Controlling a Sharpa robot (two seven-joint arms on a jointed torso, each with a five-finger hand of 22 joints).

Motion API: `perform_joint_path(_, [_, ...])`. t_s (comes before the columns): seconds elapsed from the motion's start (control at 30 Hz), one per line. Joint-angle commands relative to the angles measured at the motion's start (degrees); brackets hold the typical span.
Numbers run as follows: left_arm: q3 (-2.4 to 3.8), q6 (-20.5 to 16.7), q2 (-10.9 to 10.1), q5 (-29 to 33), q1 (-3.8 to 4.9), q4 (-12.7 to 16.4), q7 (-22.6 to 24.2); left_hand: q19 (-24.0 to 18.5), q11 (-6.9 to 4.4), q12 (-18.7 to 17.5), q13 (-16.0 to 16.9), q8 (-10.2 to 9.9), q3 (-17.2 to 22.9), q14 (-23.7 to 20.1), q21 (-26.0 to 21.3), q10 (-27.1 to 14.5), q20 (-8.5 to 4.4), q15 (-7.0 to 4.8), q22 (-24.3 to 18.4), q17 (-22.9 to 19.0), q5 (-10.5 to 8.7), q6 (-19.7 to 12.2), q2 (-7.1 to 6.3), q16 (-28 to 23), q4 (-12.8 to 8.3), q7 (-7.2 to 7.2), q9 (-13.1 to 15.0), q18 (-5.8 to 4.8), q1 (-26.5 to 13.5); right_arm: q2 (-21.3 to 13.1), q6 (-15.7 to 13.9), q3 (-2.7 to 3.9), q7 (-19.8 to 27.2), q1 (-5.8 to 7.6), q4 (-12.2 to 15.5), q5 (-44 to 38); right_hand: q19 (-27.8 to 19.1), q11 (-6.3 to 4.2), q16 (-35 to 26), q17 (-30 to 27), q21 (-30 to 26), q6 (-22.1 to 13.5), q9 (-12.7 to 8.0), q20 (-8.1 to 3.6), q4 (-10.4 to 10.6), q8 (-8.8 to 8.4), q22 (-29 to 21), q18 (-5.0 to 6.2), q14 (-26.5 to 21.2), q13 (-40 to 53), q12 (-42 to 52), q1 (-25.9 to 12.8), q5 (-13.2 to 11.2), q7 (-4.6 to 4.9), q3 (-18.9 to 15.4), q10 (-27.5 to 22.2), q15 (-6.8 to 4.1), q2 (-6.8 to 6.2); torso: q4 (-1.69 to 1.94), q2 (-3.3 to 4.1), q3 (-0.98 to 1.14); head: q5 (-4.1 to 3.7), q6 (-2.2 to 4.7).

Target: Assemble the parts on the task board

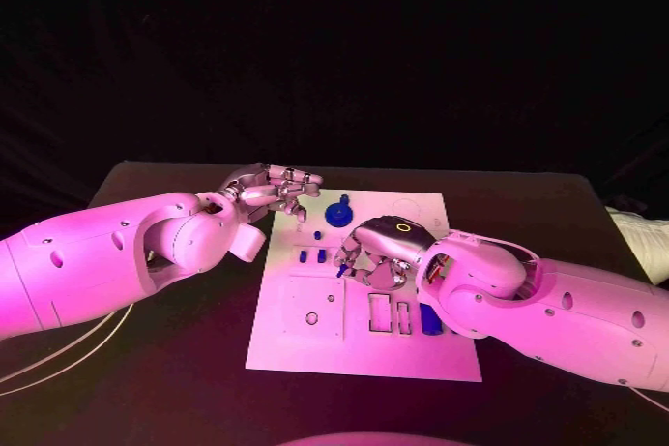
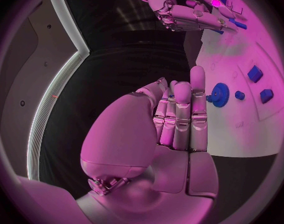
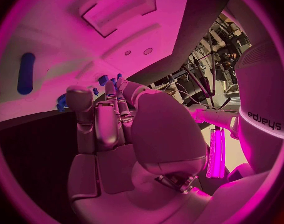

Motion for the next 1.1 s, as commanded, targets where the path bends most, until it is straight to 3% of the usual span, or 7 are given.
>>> perform_joint_path(0.03, [0.03,1.2,0.1,-0.2,-0.01,0.1,0.4,0.0,0.13,0.3,0.0,0.3,-0.2,-0.4,-0.2,-0.5,0.40,-0.06,-0.1,0.0,0.09,-0.3,0.05,-0.2,-0.1,0.00,0.0,1.09,-0.7,0.7,2.7,-0.09,-0.6,-0.52,-0.7,-1.3,0.1,0.51,0.3,0.1,0.4,0.1,0.1,0.29,-0.3,-0.36,0.0,-0.96,3.1,0.0,-0.4,-0.3,0.3,0.41,-0.2,-0.1,0.40,0.35,0.06,0.04,0.03,0.15,-0.22])
perform_joint_path(0.17, [0.03,1.1,0.1,-0.2,-0.01,0.1,0.4,-0.1,0.13,0.4,0.1,0.4,-0.2,-0.5,-0.3,-0.5,0.41,-0.05,-0.1,-0.2,0.09,-0.3,0.05,-0.4,-0.1,0.00,0.0,1.09,-0.7,1.5,3.1,-0.18,-0.7,-1.09,-1.3,-1.6,0.1,0.53,0.4,0.1,0.4,0.1,0.1,0.31,-0.3,-0.37,0.0,-0.95,3.1,0.0,-0.5,-0.3,0.3,0.42,-0.3,-0.1,0.42,0.37,-0.05,0.08,0.07,0.45,-0.39])
perform_joint_path(0.43, [0.03,1.3,0.1,-0.2,-0.01,-0.2,0.3,-0.1,0.13,0.4,0.1,0.4,-0.2,-0.5,-0.3,-0.5,0.41,-0.05,-0.1,-0.2,0.09,-0.3,0.05,-0.4,-0.1,0.00,0.0,1.09,-0.7,2.6,3.7,-0.28,-0.3,-1.91,-1.9,-2.1,0.0,0.59,0.4,0.1,0.4,0.0,0.1,0.38,-0.2,-0.41,0.0,-0.94,3.1,0.0,-0.6,-0.5,0.3,0.48,-0.4,-0.1,0.51,0.39,-0.05,0.08,0.09,0.26,-0.61])
perform_joint_path(1.1, [0.03,1.4,0.0,-0.2,-0.01,-0.2,0.2,-0.2,0.15,0.5,0.1,0.4,-0.2,-0.7,-0.4,-0.5,0.43,-0.04,-0.2,-0.4,0.08,-0.3,0.07,-0.5,-0.1,0.01,0.0,1.09,-0.7,3.5,5.4,-0.54,-0.1,-2.24,-2.4,-2.3,0.0,0.63,0.4,0.2,0.3,0.0,0.1,0.44,-0.2,-0.44,-0.1,-0.92,3.0,0.0,-0.6,-0.7,0.3,0.50,-0.6,-0.2,0.56,0.42,0.05,0.05,0.01,0.34,-1.25])
